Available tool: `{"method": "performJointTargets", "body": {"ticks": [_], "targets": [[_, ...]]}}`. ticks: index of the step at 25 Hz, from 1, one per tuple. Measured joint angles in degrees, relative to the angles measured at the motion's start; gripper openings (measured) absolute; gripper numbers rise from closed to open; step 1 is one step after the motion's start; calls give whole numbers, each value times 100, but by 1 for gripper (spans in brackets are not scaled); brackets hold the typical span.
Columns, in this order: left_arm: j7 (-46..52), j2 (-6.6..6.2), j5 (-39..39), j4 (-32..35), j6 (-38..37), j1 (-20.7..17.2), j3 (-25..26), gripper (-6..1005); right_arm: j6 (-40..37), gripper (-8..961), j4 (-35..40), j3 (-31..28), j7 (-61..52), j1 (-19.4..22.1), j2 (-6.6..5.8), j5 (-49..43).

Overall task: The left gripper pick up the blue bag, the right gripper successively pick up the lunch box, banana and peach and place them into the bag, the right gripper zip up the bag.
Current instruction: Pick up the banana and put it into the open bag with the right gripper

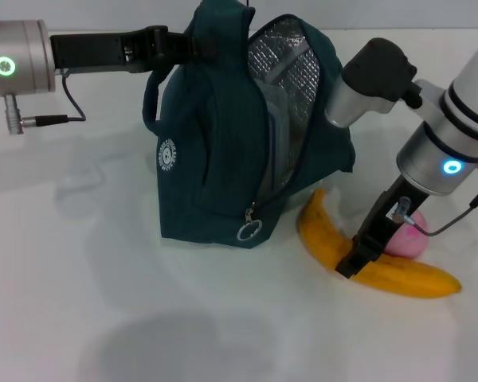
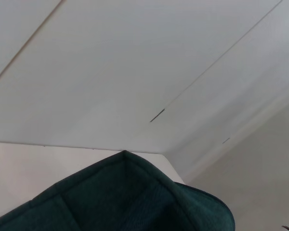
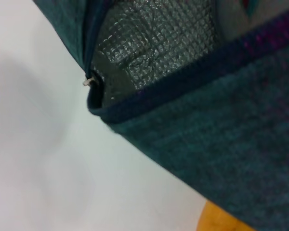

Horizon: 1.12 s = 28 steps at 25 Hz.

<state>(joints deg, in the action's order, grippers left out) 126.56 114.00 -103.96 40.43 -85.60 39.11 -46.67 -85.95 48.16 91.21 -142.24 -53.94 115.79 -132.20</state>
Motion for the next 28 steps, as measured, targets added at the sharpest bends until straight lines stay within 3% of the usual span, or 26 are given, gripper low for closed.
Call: {"method": "performJointTargets", "body": {"ticks": [4,6,14,18,22,28], "targets": [[0,0,0,0,-2,-6,0,61,-91,415,0,-204,82,95,-19,-10],[0,1,-1,0,-2,-8,0,61,-351,415,15,-664,332,259,-23,53],[16,20,-2,0,-9,-9,-14,62,-1726,416,-177,-3197,1942,1082,-109,874],[10,32,-4,0,-10,1,-41,62,-2522,416,-683,-4252,2823,1373,-310,1390],[3,41,-5,0,-10,6,-45,62,-3342,417,-1321,-4740,3652,1612,-550,2319],[0,47,-5,0,-61,15,-51,62,-3520,417,-1381,-4943,4529,1952,-573,3809]]}}
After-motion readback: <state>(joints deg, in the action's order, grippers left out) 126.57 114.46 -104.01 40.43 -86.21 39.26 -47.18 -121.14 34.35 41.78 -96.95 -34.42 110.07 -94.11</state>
